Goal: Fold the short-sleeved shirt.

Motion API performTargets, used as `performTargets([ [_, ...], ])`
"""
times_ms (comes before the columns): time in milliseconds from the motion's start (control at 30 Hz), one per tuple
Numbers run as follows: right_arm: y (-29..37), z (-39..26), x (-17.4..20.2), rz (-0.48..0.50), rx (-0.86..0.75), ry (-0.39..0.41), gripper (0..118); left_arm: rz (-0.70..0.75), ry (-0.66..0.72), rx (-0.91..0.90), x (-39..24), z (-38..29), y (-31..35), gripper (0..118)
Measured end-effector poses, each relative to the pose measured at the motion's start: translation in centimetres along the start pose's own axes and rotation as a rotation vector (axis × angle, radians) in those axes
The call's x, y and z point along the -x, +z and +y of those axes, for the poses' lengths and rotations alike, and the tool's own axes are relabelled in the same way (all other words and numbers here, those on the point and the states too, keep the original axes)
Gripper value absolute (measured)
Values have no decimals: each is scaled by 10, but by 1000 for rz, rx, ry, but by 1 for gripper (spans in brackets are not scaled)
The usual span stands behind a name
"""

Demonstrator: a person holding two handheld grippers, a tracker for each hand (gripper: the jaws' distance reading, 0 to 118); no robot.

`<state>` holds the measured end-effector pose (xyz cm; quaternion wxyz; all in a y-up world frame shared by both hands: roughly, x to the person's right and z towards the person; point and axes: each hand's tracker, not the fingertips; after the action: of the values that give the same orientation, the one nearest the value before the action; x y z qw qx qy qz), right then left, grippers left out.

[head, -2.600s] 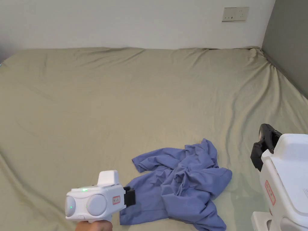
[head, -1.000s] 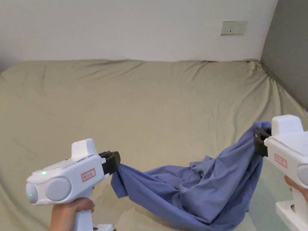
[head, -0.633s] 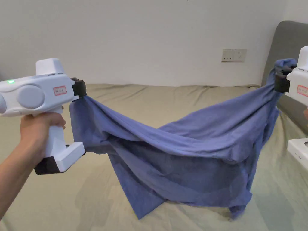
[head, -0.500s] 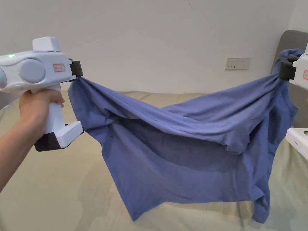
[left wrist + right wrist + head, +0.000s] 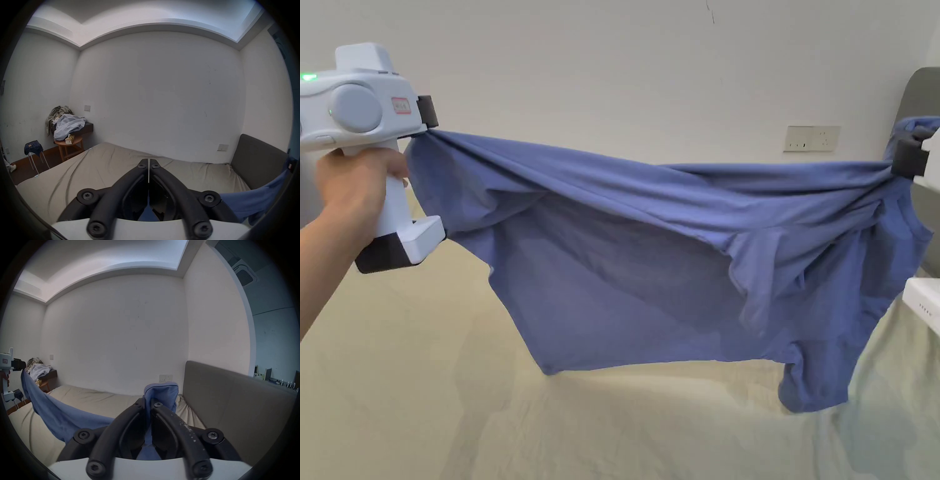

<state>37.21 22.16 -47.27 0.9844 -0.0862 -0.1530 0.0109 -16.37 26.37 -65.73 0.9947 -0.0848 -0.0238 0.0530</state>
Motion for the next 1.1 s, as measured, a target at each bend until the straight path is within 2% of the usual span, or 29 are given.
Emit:
performTargets([
  [200,-16,-85,22,39,156,3,8,33,39,163,28,-86,-13,0],
  [300,-10,-134,30,46,220,29,8,41,51,254,45,-141,-7,0],
  [433,18,-198,33,61,333,48,8,71,88,389,74,-221,19,0],
  [633,86,-273,27,70,462,15,8,94,148,520,112,-313,90,0],
  [900,170,-313,15,64,506,-9,8,94,161,573,132,-355,185,0],
  [1000,195,-319,6,52,507,-34,8,92,130,603,131,-360,213,0],
  [1100,219,-326,-1,31,522,-12,8,103,83,627,138,-367,238,0],
])
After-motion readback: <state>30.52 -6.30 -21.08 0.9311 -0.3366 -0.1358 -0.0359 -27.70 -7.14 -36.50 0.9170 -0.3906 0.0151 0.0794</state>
